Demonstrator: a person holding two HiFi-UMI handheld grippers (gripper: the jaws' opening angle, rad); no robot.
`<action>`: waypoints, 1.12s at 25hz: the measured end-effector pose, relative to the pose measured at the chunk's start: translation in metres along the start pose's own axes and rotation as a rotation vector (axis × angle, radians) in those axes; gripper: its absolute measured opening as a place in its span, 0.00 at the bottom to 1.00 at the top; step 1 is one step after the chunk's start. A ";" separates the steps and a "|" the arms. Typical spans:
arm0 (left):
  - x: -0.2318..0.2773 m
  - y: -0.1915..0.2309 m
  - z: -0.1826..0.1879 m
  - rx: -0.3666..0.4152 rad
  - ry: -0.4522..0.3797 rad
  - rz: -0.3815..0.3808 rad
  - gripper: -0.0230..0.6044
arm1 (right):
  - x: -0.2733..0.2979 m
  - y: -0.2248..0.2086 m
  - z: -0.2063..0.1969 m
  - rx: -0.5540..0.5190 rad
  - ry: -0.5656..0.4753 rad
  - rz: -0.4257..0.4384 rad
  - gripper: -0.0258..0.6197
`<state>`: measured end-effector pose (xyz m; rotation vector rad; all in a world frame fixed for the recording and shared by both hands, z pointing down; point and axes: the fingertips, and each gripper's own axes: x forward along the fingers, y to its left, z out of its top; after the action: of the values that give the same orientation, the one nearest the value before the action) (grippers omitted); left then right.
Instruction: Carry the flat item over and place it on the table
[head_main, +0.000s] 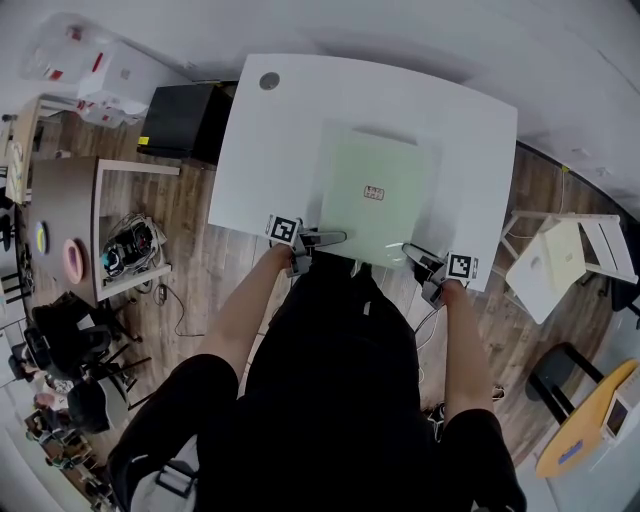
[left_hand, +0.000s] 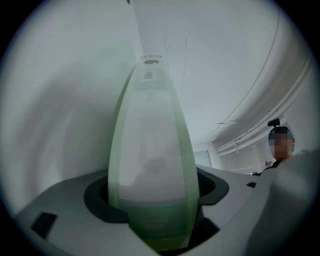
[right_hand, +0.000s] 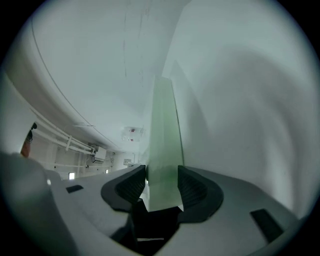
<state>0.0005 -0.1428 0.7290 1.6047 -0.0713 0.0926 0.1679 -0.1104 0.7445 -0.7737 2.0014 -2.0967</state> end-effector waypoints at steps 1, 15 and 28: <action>0.000 0.000 0.001 0.002 -0.002 0.001 0.59 | 0.001 0.000 0.000 0.003 -0.002 0.000 0.37; -0.002 -0.007 -0.001 0.069 0.017 0.005 0.64 | 0.008 0.004 -0.018 0.006 0.049 -0.023 0.44; -0.005 0.000 -0.001 0.071 0.051 0.047 0.64 | 0.008 0.002 -0.032 -0.081 0.105 -0.092 0.47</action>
<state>-0.0041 -0.1419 0.7288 1.6712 -0.0667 0.1745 0.1461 -0.0856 0.7452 -0.7984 2.1561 -2.1608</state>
